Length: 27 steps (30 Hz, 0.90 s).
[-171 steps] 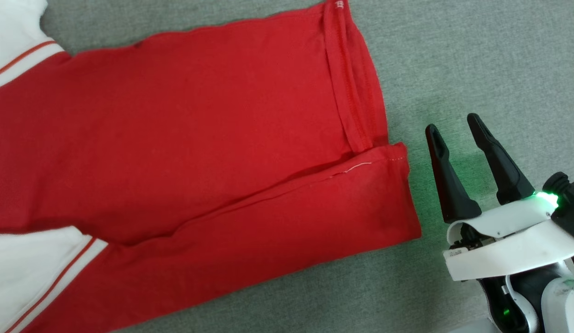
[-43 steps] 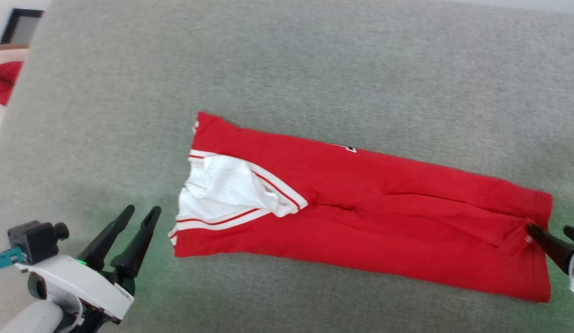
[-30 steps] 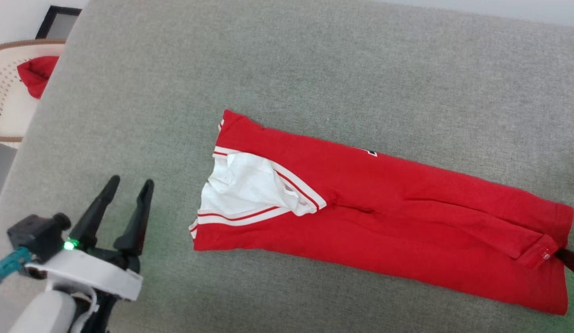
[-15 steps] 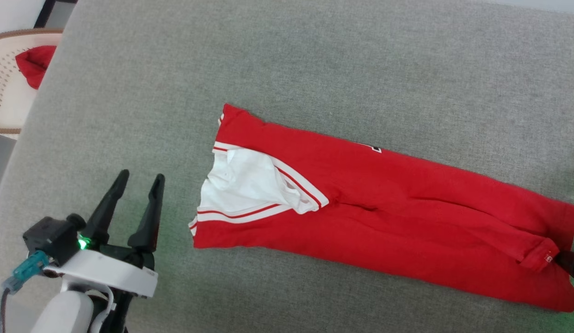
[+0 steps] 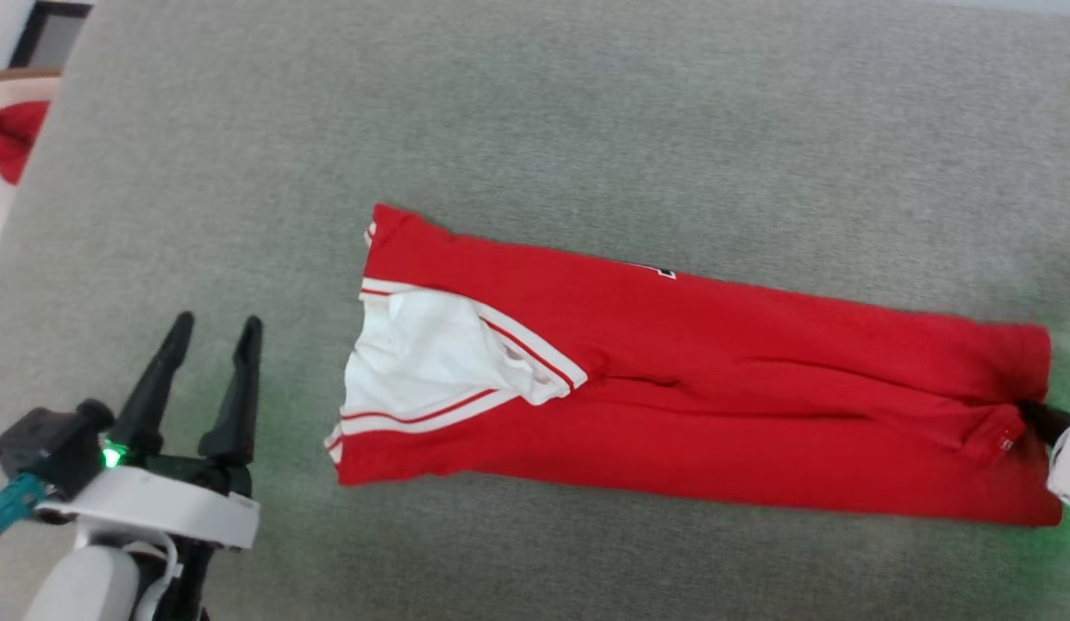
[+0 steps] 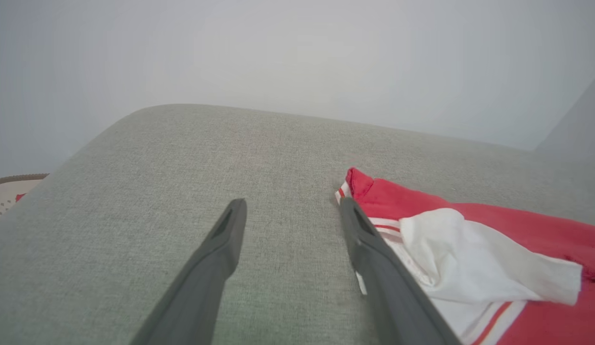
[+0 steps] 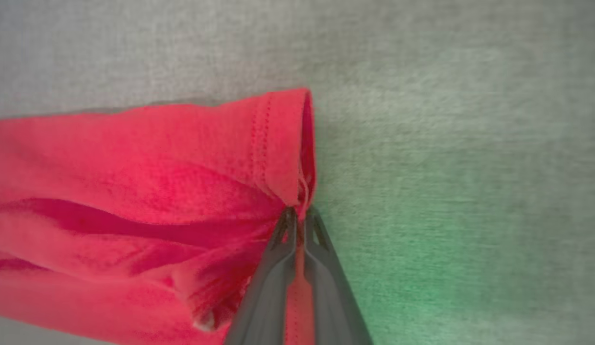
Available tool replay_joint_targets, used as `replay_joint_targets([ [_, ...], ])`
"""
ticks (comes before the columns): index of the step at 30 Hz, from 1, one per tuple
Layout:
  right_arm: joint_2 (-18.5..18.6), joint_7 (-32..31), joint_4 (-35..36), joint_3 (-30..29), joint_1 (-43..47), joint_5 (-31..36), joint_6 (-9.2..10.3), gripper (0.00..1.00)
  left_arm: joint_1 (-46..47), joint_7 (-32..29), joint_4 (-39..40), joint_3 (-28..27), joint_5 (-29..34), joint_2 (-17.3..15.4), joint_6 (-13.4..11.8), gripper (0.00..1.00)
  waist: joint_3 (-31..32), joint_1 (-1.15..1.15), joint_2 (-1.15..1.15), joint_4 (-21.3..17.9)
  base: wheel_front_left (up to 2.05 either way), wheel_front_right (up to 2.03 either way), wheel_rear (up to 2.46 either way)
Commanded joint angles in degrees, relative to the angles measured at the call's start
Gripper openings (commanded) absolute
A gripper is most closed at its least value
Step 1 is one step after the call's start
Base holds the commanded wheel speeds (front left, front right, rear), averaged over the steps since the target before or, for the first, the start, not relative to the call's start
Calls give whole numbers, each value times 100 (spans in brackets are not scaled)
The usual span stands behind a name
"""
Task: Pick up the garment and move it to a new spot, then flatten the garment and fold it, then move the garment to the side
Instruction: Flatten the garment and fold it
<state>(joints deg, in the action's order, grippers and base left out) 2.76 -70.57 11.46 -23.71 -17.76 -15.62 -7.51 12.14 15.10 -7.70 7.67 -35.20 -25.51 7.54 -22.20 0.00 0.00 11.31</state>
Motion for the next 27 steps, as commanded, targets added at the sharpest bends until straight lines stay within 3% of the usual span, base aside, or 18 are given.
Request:
replay_joint_targets([
  [1,25,135,15,-156,-37,-1,5,0,-94,1,55,-85,1,-39,-13,100,-53,0,0,-193,0,0,0],
  [15,289,765,433,-1499,-259,241,4,0,-272,1,331,-373,-44,-284,-13,100,-282,0,0,-750,0,0,0],
  [22,219,803,488,-1061,-92,61,4,0,-323,1,301,-380,-7,-245,-13,100,-163,0,0,-866,0,0,0],
  [27,146,799,846,-127,118,-282,4,0,-426,1,203,-319,20,-161,-13,100,56,0,0,-896,0,0,0],
])
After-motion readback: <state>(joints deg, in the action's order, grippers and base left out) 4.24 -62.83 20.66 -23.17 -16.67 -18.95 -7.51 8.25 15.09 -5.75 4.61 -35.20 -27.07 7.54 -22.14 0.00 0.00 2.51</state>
